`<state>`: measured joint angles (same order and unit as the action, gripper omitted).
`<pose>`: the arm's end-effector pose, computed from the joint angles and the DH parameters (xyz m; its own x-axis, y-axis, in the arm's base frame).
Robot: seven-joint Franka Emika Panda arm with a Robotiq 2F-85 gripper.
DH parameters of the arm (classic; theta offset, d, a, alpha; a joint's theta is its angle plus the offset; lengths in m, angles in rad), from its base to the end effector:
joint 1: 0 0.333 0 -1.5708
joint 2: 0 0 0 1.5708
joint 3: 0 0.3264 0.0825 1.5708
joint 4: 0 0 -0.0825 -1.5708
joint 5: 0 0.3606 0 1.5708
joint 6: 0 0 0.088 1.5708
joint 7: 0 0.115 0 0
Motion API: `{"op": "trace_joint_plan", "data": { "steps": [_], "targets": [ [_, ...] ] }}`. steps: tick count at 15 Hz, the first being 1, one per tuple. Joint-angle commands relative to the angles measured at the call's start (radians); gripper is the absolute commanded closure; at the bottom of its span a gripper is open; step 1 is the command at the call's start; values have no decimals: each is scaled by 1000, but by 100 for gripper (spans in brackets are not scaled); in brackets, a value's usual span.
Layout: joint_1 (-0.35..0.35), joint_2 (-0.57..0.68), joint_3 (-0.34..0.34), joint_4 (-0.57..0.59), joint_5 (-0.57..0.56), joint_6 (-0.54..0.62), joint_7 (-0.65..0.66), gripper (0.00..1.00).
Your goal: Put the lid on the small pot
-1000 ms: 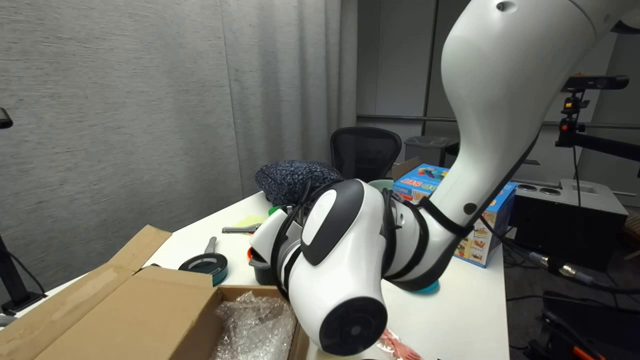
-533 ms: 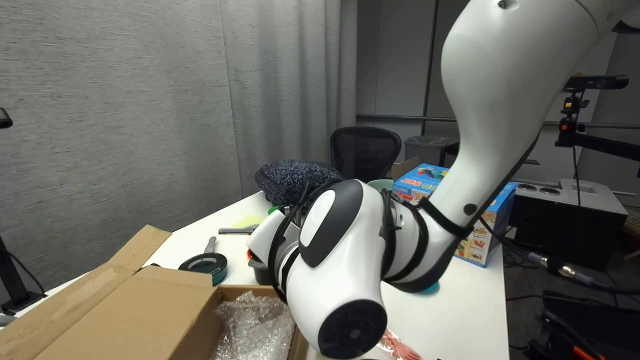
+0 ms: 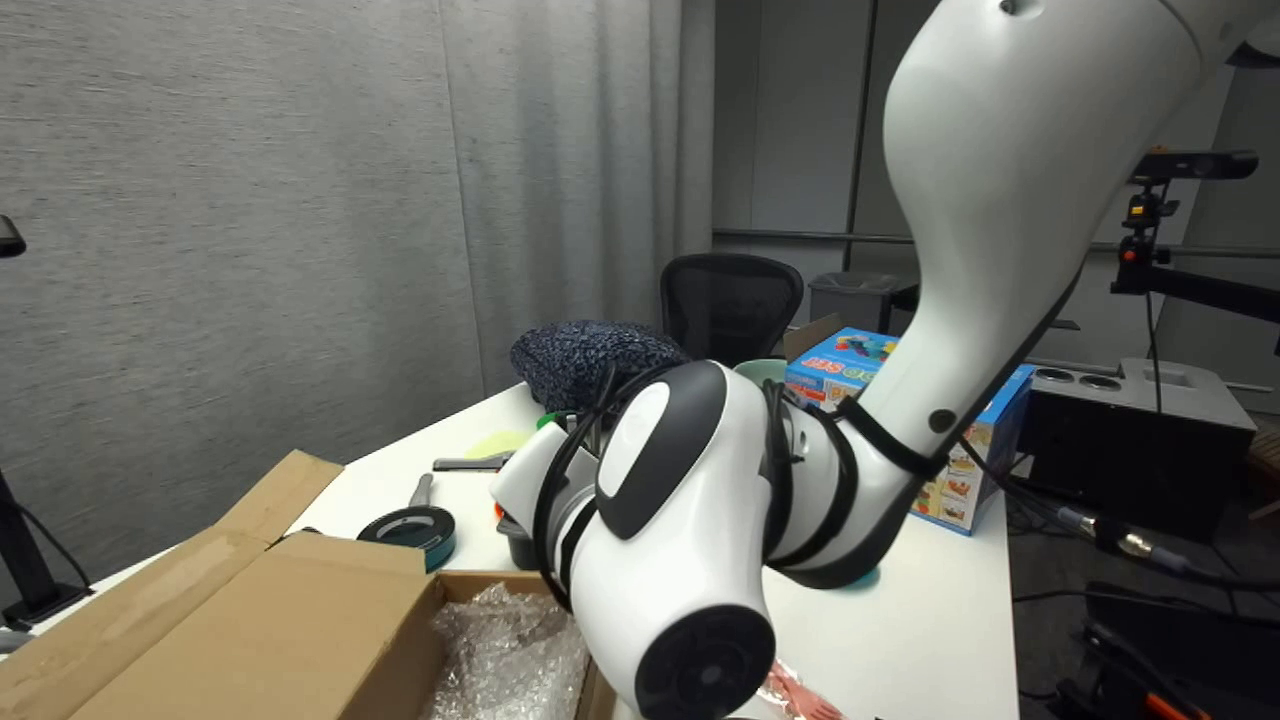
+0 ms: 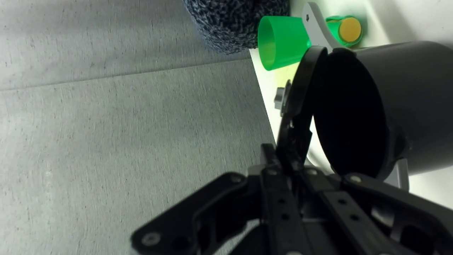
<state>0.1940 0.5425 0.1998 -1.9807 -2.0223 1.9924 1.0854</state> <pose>0.5927 0.1708 0.2372 0.5764 0.8067 0.1303 0.0743 -0.2105 0.9748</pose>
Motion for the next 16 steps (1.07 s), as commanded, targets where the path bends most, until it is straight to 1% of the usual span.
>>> {"op": "trace_joint_plan", "data": {
  "steps": [1, 7, 16],
  "targets": [
    [6, -1, -2, 7, -28, -38, -13, 98],
    [7, 10, -4, 11, -36, -81, -25, 98],
    [9, 47, -2, 39, -56, -80, -37, 98]
  ]
}}
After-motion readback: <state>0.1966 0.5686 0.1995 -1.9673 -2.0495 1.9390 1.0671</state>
